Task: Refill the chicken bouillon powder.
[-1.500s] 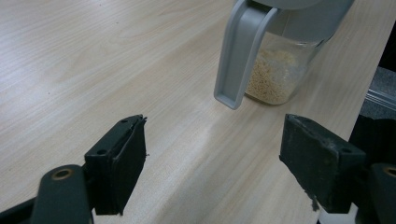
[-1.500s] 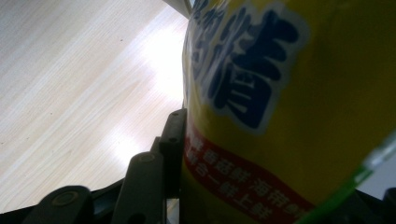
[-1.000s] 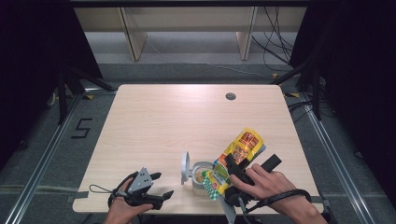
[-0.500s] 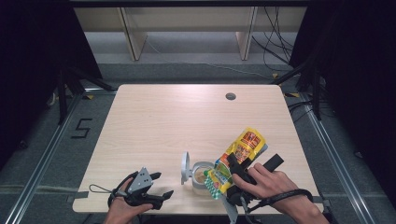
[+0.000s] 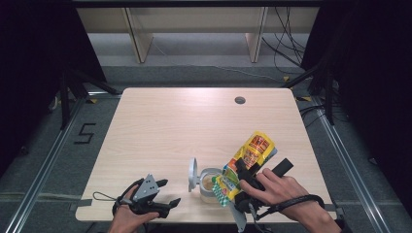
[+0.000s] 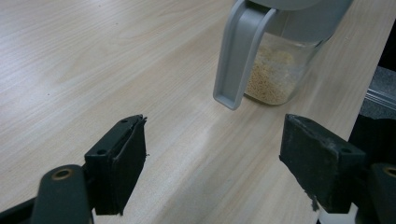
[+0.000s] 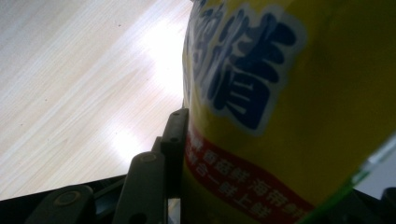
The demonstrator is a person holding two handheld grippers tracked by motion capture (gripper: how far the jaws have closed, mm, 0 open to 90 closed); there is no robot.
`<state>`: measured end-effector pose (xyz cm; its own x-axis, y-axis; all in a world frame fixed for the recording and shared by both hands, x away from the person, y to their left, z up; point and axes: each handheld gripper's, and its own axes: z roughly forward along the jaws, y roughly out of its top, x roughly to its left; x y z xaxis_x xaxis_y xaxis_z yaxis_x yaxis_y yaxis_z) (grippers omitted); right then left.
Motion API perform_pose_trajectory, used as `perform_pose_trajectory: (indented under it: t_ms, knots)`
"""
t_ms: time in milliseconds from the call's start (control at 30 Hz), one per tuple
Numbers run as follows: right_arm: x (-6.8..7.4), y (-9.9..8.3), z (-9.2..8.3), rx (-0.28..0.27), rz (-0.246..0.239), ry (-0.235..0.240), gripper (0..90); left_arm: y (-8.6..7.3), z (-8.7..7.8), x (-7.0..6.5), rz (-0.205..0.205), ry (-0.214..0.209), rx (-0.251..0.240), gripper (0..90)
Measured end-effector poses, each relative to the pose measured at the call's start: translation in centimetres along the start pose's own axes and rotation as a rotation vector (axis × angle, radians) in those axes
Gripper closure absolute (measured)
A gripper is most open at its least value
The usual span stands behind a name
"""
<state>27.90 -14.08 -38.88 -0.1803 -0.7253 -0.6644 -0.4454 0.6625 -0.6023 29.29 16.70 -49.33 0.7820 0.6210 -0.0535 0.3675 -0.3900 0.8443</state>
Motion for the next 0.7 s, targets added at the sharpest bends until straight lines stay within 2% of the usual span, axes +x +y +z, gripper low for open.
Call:
perform_pose_trajectory:
  t_ms: [33,67,133,167,200,367,700]
  knots:
    - [0.07,-0.05,0.1,-0.009,0.009,0.005,63.1,0.01,0.01,0.0,-0.001,0.0,-0.001,21.9]
    - [0.08,-0.02,0.1,-0.002,0.002,-0.006,63.1,0.03,-0.04,0.0,0.0,-0.002,0.002,22.0]
    - [0.0,-0.09,0.07,0.0,-0.005,0.002,63.1,0.05,-0.09,-0.02,0.001,-0.004,0.0,22.0]
    - [0.04,-0.11,0.09,-0.007,0.003,0.005,63.1,0.07,-0.21,0.19,0.022,0.006,0.019,22.0]
    - [0.04,-0.09,0.08,-0.002,0.001,0.002,63.1,0.05,-0.09,0.0,-0.008,-0.003,0.001,22.0]
    - [0.08,-0.06,-0.05,-0.003,0.0,-0.012,63.1,-0.02,0.02,0.01,-0.002,-0.003,-0.003,22.0]
    - [0.05,-0.1,0.05,-0.007,-0.001,-0.002,63.2,-0.01,0.05,0.04,0.002,0.0,0.01,22.0]
